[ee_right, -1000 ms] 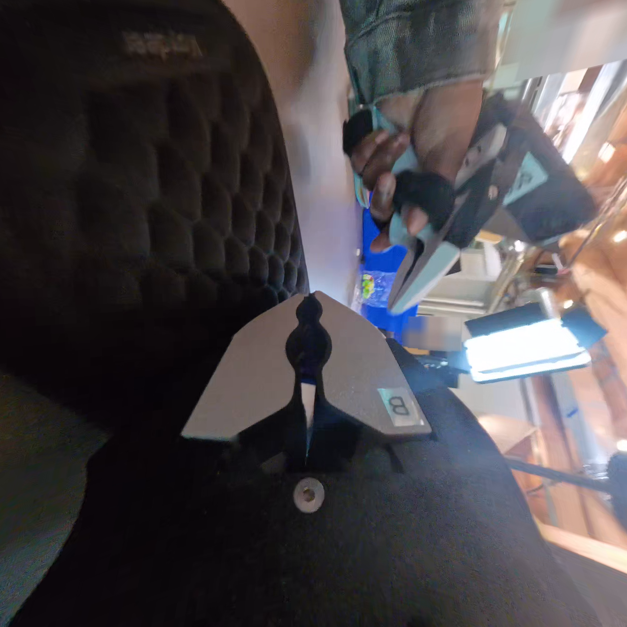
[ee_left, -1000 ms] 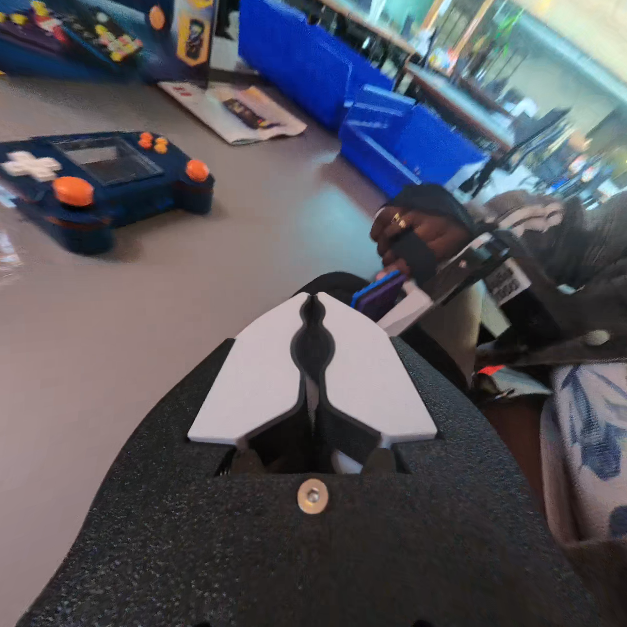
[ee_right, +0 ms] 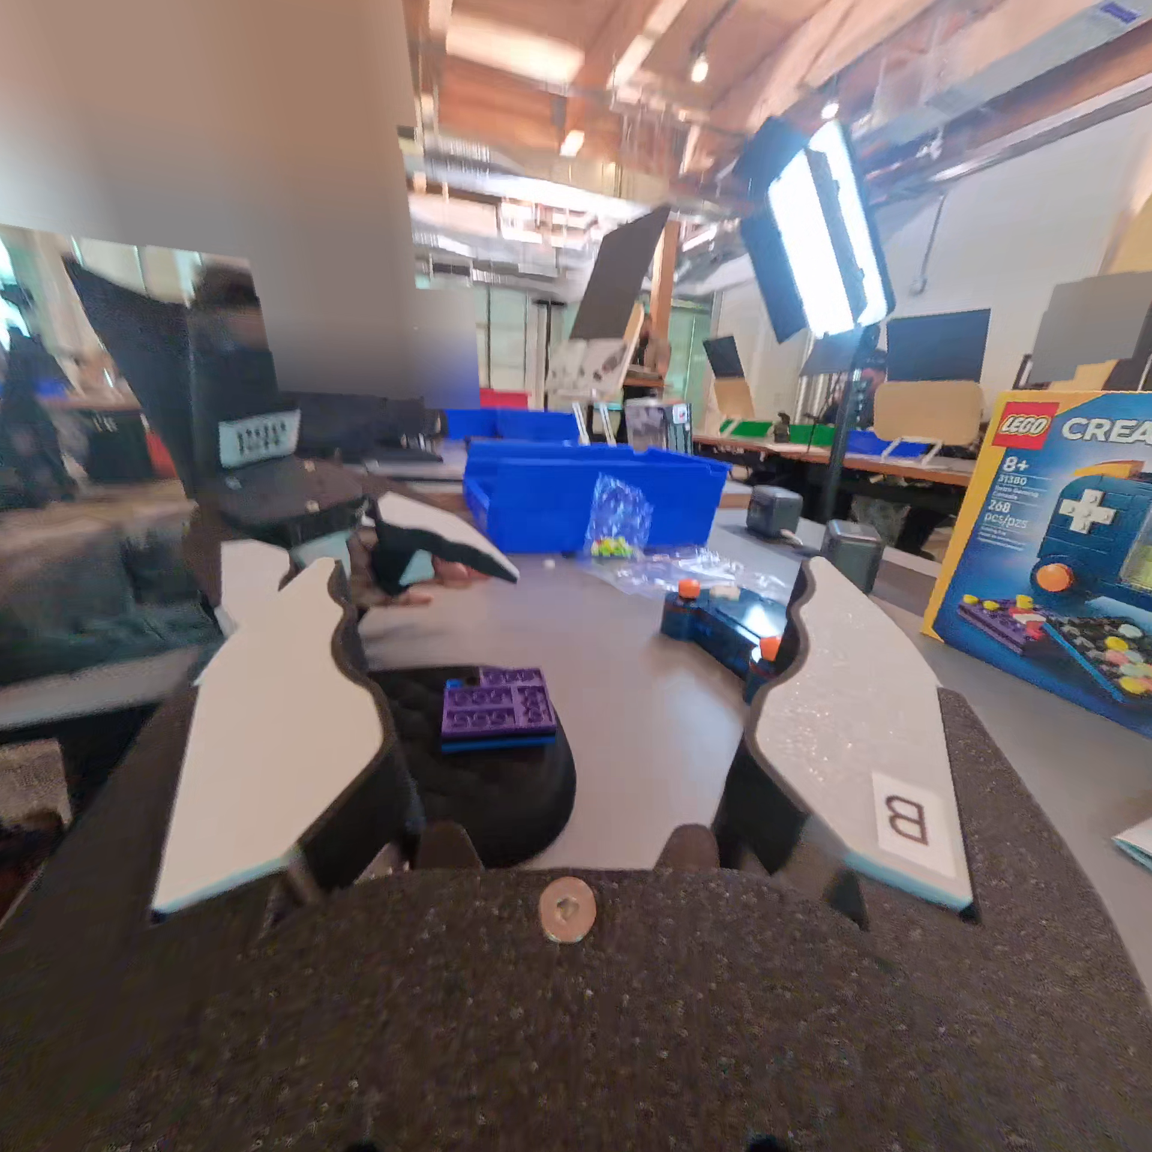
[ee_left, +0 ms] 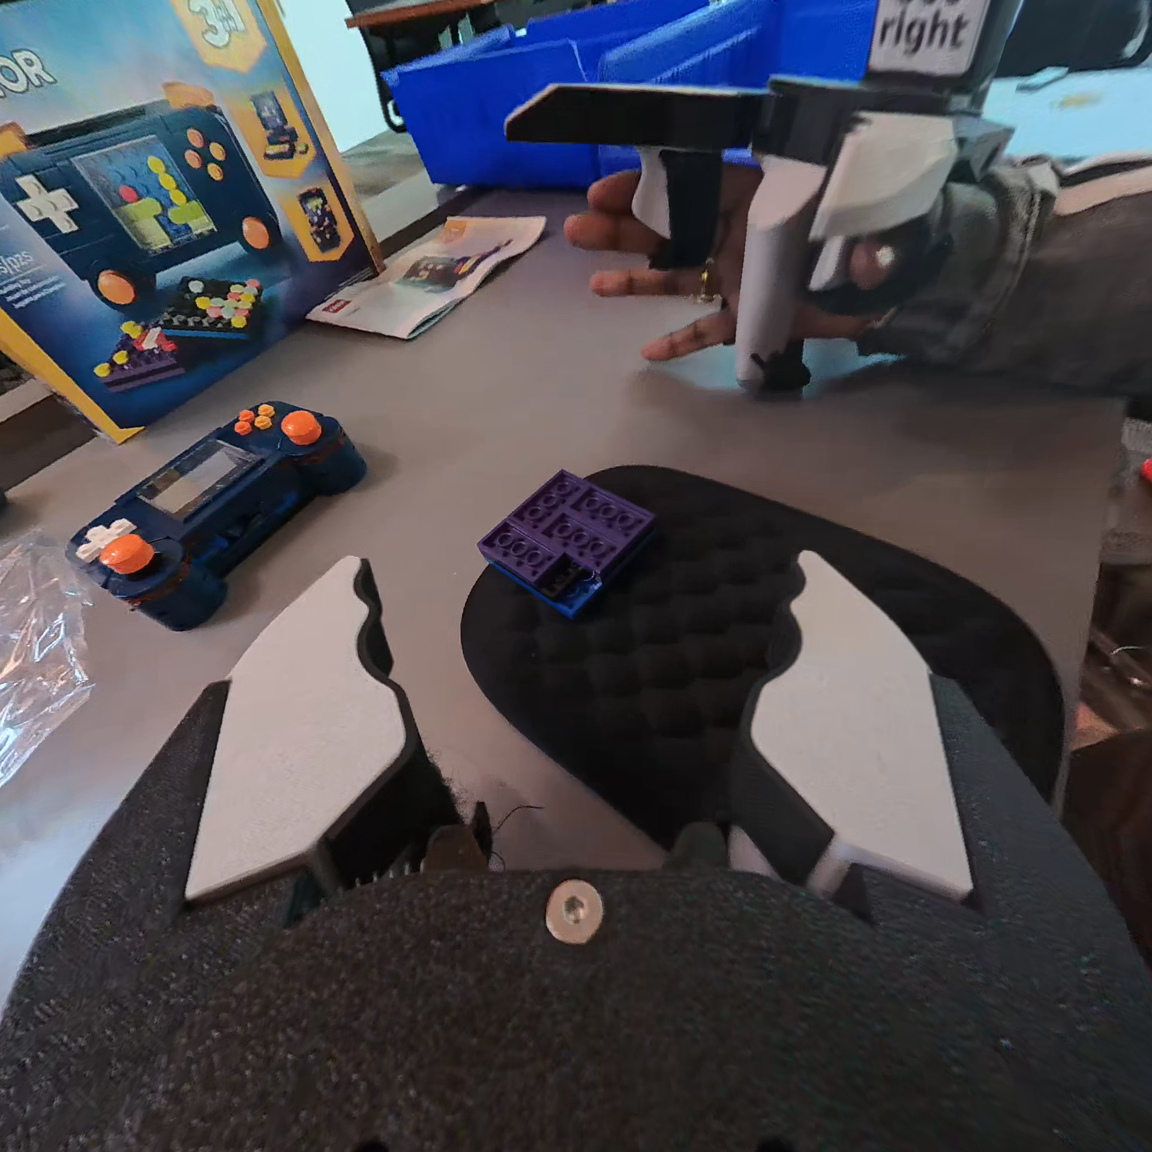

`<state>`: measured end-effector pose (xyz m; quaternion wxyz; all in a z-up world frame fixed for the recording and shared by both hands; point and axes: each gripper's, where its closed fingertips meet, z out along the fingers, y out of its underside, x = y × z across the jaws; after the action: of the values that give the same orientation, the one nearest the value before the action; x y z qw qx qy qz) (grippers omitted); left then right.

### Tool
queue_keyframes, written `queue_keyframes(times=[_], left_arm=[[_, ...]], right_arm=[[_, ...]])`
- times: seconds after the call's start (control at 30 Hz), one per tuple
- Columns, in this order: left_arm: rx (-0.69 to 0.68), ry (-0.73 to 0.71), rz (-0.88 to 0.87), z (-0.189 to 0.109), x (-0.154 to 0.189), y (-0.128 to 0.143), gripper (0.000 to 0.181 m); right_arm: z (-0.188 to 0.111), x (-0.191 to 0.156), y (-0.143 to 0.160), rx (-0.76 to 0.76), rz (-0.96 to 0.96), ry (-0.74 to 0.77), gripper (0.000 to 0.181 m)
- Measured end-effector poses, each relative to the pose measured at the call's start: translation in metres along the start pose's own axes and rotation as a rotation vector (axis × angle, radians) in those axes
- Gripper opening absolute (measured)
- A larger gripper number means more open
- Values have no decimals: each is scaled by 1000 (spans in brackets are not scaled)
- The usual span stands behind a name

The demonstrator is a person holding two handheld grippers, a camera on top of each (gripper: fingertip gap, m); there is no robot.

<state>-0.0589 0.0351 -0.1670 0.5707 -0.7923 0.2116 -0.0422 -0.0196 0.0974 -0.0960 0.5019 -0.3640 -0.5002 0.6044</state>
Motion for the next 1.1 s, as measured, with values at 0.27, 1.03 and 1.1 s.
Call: queue_keyframes(times=[0.27, 1.03, 1.1], left_arm=[[-115, 78, 92, 16, 15, 13, 98], [-102, -43, 309, 22, 16, 12, 55], [-104, -39, 303, 22, 16, 12, 55]], right_arm=[[6, -22, 15, -101, 24, -111, 102], [9, -30, 30, -228, 200, -139, 76], [10, -29, 33, -253, 185, -119, 75]])
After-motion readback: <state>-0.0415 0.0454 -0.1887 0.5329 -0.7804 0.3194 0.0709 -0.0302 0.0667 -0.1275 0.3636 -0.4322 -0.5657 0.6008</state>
